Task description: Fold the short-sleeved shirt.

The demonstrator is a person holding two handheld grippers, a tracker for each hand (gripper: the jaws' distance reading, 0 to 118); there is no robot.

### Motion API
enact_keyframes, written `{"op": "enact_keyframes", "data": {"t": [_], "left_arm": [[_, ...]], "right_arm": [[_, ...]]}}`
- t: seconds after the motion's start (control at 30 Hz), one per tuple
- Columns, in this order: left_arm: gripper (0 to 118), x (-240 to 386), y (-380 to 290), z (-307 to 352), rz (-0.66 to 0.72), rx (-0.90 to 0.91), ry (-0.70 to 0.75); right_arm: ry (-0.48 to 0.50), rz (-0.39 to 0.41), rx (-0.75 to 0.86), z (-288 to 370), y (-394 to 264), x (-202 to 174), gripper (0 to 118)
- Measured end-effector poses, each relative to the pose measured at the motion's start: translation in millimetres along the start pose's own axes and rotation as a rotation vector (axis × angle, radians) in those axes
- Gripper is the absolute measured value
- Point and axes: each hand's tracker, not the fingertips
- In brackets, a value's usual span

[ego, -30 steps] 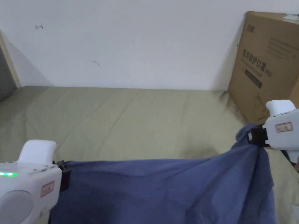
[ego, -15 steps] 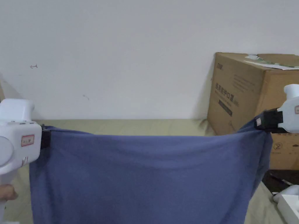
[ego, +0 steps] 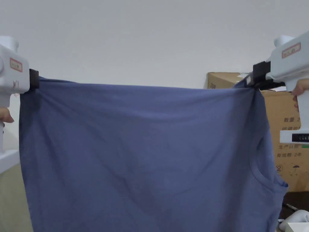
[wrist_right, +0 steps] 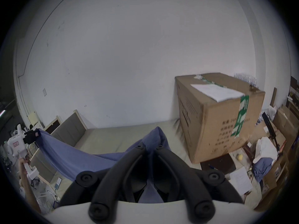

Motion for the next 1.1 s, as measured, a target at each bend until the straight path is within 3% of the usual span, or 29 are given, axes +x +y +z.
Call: {"op": "enact_keyframes", "data": {"t": [0.33,0.57,0.8,0.87,1.1], "left_arm": [[2,1,80,-42,-0.044,0.094,0.043],[2,6,97,-78,-0.051,0.104,0.057],[2,-4,55,-136,-0.057,0.036,0.069],[2,-8,34,-157,-0.042,-0.010,0.059],[2,-8,-102,-222,-0.017,-0.221,0.048]], "right_arm": [[0.018,0.041,0.129,-15,103,-29,5],[0.000,0.085,0.135,-46,118,-39,5],[0.001,0.120,0.047,-106,78,-32,5],[0.002,0.098,0.002,-126,57,-29,5],[-0.008,0.065,-0.197,-210,-55,-7,5]]}}
